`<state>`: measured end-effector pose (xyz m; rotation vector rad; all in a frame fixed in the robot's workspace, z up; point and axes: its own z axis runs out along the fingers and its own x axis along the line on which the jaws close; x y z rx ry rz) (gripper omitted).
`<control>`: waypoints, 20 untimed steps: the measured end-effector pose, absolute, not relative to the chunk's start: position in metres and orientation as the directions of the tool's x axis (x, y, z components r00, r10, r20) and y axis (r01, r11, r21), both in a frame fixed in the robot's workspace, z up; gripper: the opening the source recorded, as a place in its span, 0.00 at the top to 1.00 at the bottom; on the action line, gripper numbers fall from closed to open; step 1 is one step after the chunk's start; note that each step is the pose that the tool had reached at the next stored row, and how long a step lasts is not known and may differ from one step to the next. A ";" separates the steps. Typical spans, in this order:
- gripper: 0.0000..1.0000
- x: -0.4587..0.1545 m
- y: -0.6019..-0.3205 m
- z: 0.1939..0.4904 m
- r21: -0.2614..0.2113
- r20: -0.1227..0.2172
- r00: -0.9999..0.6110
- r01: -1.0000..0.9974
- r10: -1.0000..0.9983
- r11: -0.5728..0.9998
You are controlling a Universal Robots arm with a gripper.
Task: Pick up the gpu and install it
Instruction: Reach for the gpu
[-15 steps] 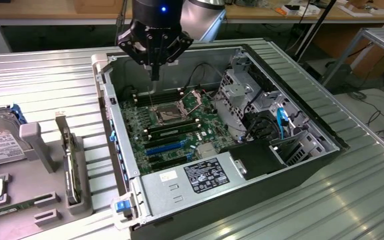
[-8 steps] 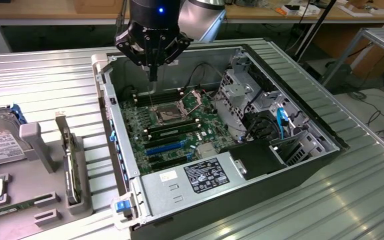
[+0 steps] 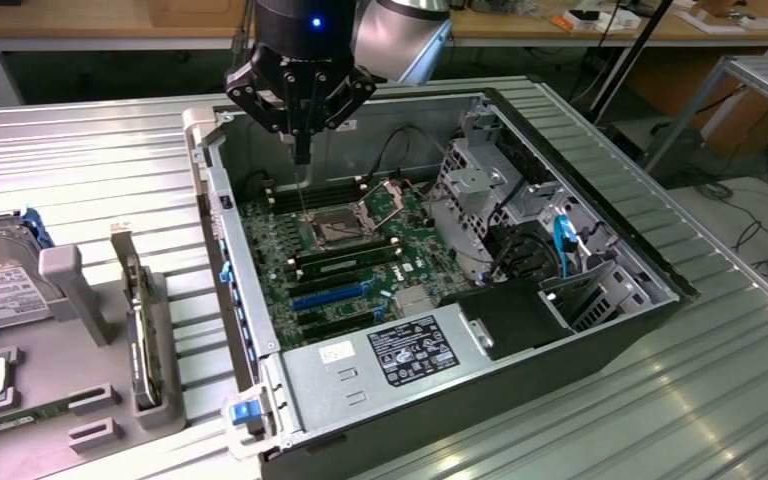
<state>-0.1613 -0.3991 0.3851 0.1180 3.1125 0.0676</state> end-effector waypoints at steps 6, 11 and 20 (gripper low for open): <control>0.89 -0.164 -0.399 0.384 0.044 -0.024 -0.997 0.075 0.076 0.996; 0.89 -0.166 -0.399 0.384 0.044 -0.024 -0.997 0.075 0.076 0.996; 0.89 -0.171 -0.399 0.382 0.044 -0.024 -0.997 0.075 0.076 0.996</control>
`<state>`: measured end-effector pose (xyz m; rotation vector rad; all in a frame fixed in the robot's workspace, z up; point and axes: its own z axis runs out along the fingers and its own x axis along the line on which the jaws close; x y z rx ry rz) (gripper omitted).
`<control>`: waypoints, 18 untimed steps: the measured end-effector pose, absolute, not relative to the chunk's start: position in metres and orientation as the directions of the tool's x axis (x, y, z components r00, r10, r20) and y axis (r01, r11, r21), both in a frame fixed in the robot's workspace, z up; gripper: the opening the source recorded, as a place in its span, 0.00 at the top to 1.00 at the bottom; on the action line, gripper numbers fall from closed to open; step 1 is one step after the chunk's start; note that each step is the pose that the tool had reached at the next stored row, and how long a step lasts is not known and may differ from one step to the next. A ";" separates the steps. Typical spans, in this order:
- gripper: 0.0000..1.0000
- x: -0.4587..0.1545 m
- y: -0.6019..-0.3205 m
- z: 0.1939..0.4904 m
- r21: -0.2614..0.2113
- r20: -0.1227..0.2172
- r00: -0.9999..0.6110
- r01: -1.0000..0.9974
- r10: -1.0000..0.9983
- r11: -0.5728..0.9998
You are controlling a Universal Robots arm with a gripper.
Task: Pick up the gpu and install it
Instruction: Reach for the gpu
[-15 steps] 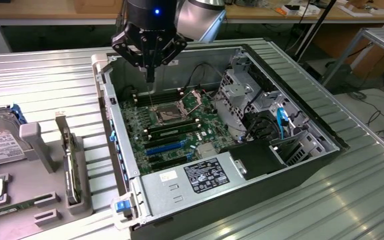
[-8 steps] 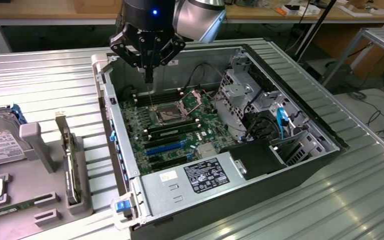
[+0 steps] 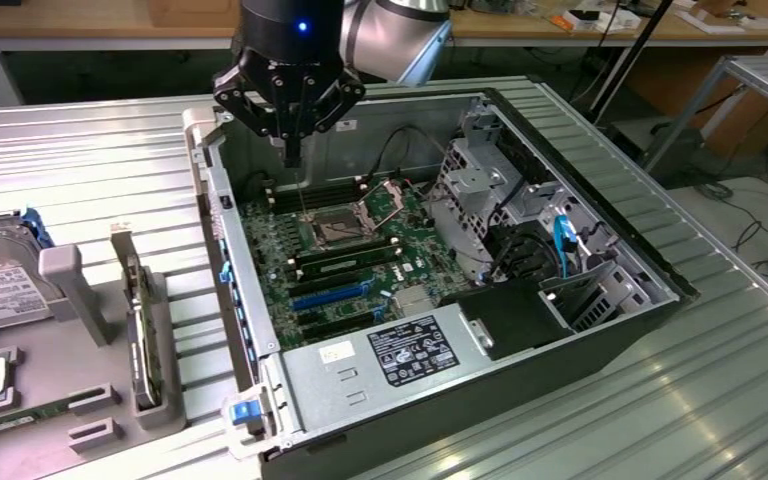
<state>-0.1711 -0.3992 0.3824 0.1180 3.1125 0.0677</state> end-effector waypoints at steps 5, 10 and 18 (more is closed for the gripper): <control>0.89 -0.173 -0.399 0.382 0.044 -0.024 -0.997 0.075 0.076 0.996; 0.89 -0.175 -0.399 0.381 0.044 -0.024 -0.997 0.075 0.076 0.996; 0.89 -0.179 -0.400 0.381 0.044 -0.024 -0.997 0.075 0.076 0.996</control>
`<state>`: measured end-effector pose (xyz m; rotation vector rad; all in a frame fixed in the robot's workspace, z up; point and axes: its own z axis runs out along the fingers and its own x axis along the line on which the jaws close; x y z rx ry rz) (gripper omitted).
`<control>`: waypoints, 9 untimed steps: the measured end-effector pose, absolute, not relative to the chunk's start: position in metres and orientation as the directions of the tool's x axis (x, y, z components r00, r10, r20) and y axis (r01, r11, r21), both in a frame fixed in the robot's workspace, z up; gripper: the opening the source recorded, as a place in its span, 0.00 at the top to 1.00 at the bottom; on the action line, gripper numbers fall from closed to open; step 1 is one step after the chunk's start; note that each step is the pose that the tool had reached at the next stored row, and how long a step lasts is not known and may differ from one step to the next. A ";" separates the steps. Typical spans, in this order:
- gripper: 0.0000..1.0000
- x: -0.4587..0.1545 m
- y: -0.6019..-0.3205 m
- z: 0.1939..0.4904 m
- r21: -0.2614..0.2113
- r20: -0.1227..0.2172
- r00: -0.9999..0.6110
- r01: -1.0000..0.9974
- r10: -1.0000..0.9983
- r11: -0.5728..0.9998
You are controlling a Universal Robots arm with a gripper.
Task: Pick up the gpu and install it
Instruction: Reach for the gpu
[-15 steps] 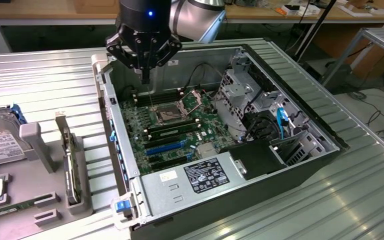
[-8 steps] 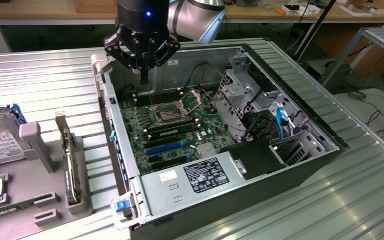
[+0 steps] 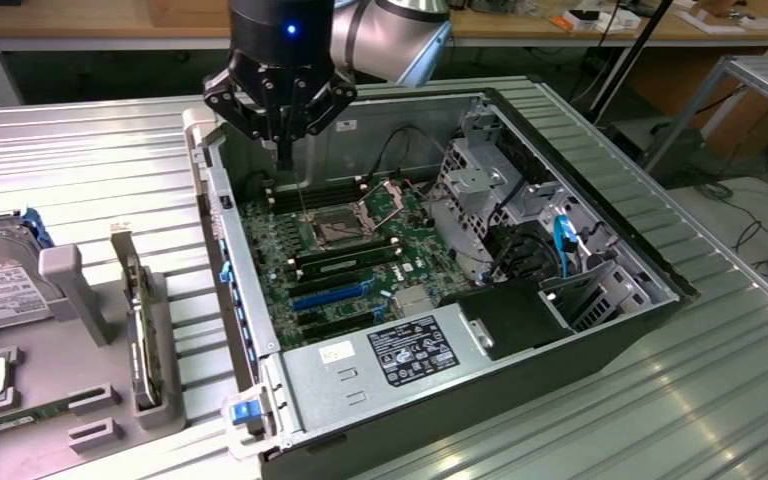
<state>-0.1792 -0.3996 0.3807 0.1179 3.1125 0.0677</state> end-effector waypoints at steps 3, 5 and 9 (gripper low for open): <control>0.89 -0.182 -0.400 0.380 0.044 -0.024 -0.997 0.075 0.076 0.996; 0.89 -0.184 -0.400 0.380 0.044 -0.025 -0.997 0.075 0.076 0.996; 0.89 -0.187 -0.400 0.379 0.044 -0.024 -0.997 0.075 0.076 0.996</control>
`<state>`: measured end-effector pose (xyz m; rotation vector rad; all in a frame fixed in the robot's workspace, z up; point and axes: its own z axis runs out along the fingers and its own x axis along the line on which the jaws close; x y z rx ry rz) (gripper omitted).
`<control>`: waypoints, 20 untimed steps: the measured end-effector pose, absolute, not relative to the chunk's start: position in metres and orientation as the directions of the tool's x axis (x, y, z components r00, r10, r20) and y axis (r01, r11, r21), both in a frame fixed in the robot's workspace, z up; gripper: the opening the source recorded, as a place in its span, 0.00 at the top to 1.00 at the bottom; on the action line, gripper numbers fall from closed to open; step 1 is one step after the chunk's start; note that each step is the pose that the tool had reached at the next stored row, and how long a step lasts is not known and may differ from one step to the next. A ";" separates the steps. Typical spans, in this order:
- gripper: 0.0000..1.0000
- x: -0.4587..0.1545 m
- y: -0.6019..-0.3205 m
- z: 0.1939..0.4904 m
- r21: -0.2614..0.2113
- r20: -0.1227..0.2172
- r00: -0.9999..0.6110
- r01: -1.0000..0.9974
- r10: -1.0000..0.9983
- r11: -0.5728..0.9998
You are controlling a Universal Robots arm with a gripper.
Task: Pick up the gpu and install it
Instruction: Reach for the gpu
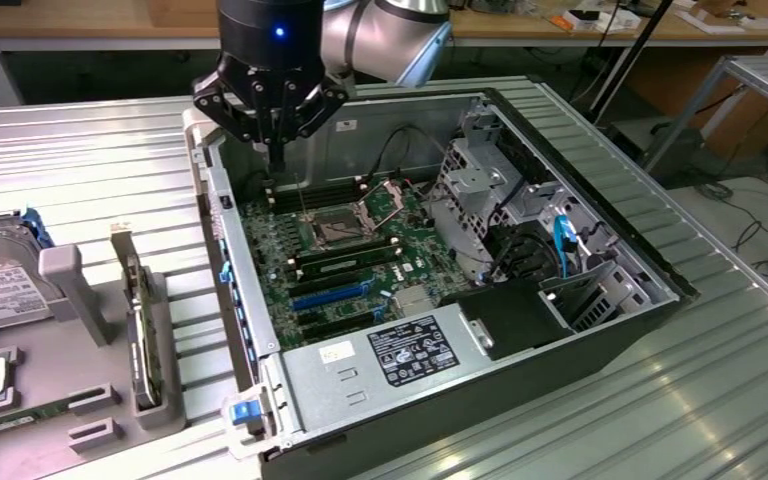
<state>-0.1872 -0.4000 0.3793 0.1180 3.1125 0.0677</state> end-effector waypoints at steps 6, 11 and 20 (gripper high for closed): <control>0.89 -0.193 -0.401 0.378 0.044 -0.024 -0.997 0.075 0.076 0.996; 0.89 -0.196 -0.401 0.378 0.044 -0.024 -0.997 0.075 0.076 0.996; 0.89 -0.204 -0.402 0.377 0.044 -0.024 -0.997 0.075 0.076 0.996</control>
